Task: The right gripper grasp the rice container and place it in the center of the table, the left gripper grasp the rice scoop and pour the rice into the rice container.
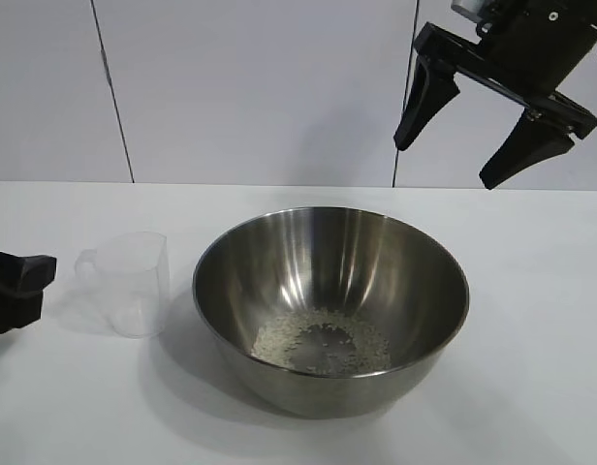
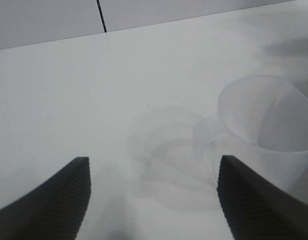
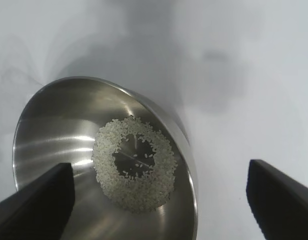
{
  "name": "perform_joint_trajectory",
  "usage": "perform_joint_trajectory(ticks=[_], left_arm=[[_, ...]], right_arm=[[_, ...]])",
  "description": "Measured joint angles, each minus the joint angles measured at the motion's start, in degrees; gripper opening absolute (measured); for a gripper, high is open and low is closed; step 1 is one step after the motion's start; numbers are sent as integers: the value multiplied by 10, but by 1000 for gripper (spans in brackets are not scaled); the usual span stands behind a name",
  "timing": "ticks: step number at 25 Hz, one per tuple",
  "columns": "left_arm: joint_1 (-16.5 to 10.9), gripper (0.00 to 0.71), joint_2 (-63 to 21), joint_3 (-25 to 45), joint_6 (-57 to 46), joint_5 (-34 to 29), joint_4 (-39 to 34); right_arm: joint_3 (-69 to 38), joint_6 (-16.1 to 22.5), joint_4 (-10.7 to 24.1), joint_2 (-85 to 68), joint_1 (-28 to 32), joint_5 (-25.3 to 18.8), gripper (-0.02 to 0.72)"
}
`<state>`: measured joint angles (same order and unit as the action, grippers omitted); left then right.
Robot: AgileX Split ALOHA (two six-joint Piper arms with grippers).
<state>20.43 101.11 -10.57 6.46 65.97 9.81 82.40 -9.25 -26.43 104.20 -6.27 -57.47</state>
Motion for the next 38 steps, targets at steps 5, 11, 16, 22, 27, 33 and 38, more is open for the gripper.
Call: perform_joint_trajectory(ticks=[5,11,16,22,27,33,38], left_arm=[[0,661,-67,12,-79,-2,4],[0,670,-158,-2,-106,-146,3],[0,672,-234,-72,-105,-345,4],[0,675,-280,-226,-80,-646,3],[0,678,-280,-348,-77,-825,0],[0,686,-280,-454,-76,-986,0],[0,686,-265,-515,-55,-1073,35]], right_arm=[[0,0,0,0,0,0,640],[0,0,0,0,0,0,640],[0,0,0,0,0,1,640],[0,0,0,0,0,1,640],[0,0,0,0,0,1,640],[0,0,0,0,0,1,641],[0,0,-9,0,0,1,641]])
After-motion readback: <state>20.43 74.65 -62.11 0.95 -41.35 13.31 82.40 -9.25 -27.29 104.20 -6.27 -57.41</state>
